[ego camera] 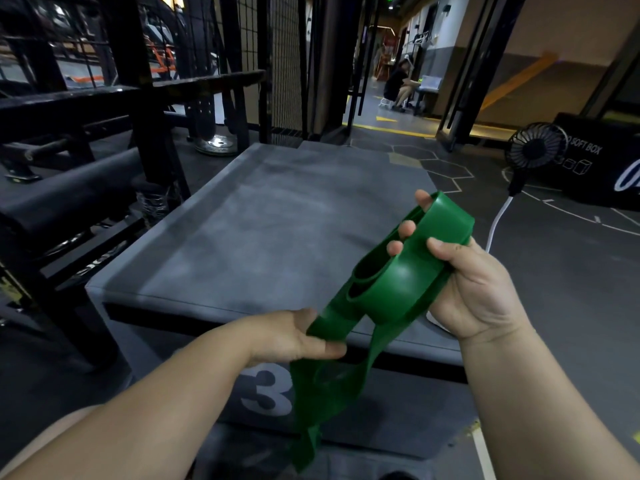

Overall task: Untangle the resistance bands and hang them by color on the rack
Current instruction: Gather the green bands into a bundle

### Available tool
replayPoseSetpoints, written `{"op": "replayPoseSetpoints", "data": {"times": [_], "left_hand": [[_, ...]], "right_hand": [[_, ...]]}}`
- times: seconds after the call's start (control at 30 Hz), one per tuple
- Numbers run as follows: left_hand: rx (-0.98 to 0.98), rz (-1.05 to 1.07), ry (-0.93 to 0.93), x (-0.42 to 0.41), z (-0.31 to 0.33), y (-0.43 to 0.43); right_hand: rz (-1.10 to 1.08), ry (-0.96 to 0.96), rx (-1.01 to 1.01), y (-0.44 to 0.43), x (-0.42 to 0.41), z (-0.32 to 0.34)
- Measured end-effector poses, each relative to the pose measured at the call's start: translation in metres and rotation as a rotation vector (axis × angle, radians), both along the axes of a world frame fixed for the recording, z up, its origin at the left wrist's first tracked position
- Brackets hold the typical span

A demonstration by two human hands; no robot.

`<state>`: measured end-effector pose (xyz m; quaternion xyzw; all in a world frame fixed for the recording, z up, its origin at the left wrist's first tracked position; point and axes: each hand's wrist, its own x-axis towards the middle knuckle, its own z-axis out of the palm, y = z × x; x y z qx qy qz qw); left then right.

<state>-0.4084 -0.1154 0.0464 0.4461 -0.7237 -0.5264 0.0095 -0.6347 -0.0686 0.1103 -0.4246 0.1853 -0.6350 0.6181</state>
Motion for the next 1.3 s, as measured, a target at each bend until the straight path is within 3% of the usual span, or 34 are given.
{"op": "replayPoseSetpoints", "data": {"times": [0.1, 0.4, 0.57, 0.77, 0.87, 1.0, 1.03, 1.17, 1.3], "left_hand": [[-0.126, 0.005, -0.108, -0.005, -0.001, 0.000], [-0.433, 0.064, -0.029, -0.013, 0.007, 0.008], [-0.723, 0.096, 0.089, -0.017, 0.015, 0.014], [-0.807, 0.208, 0.177, -0.028, 0.014, 0.023], [-0.681, 0.280, 0.242, -0.028, 0.011, 0.014], [-0.043, 0.363, 0.603, -0.018, 0.016, 0.004], [0.031, 0.368, 0.661, -0.017, 0.016, 0.003], [0.046, 0.439, 0.772, -0.013, 0.017, -0.002], [-0.039, 0.368, 0.679, -0.011, 0.014, -0.003]], "right_hand": [[-0.122, 0.022, 0.017, 0.001, 0.000, 0.003], [-0.333, 0.224, 0.114, 0.002, 0.007, 0.001], [-0.278, 0.386, 0.191, 0.002, 0.020, -0.009], [-0.210, 0.544, 0.263, -0.001, 0.038, -0.025], [-0.195, 0.634, 0.283, -0.001, 0.050, -0.034], [-0.186, 0.779, 0.272, 0.000, 0.054, -0.040], [-0.172, 0.781, 0.270, 0.001, 0.053, -0.039], [-0.046, 0.784, 0.197, -0.001, 0.044, -0.041], [-0.002, 0.910, 0.164, 0.001, 0.040, -0.039]]}}
